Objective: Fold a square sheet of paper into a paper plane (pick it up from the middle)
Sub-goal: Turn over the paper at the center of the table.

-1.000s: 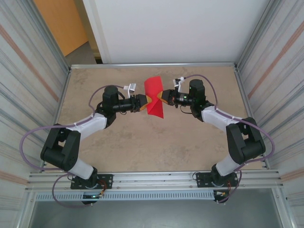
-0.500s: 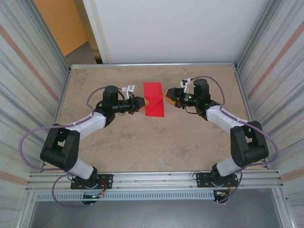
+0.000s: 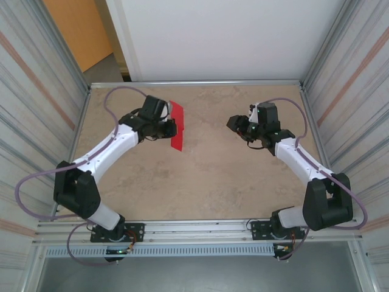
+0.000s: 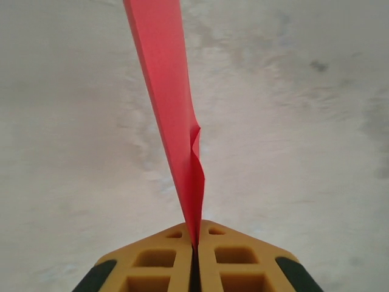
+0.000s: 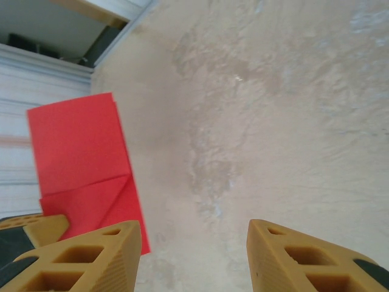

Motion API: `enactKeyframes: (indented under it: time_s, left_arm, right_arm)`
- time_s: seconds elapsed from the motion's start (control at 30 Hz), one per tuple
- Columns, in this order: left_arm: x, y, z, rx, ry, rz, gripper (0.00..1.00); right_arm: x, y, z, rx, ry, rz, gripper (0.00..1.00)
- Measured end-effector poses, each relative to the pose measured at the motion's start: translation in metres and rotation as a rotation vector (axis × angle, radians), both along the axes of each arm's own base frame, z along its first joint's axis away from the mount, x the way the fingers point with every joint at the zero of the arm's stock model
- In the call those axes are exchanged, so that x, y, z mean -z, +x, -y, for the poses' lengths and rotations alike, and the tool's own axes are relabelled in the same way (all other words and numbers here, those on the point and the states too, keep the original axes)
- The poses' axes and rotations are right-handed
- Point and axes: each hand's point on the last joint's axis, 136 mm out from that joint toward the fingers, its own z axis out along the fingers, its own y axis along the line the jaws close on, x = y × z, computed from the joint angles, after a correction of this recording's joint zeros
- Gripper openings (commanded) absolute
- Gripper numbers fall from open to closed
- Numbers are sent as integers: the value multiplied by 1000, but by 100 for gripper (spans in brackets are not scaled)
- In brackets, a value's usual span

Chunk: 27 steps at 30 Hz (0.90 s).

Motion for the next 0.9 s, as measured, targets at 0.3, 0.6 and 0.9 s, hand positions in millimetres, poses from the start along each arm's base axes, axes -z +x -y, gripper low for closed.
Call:
enactKeyframes:
  time_s: [0.3, 0.6, 0.9]
  left_arm:
    - [48, -2, -34, -19, 576, -95, 10]
    - [81, -3, -8, 62, 785, -133, 19]
    - [109, -16, 47, 146, 519, -226, 40]
  right_arm:
    - [8, 3, 20, 75, -63, -16, 47]
    - [23, 6, 44, 147, -91, -46, 46]
    - [33, 2, 51, 163, -102, -75, 46]
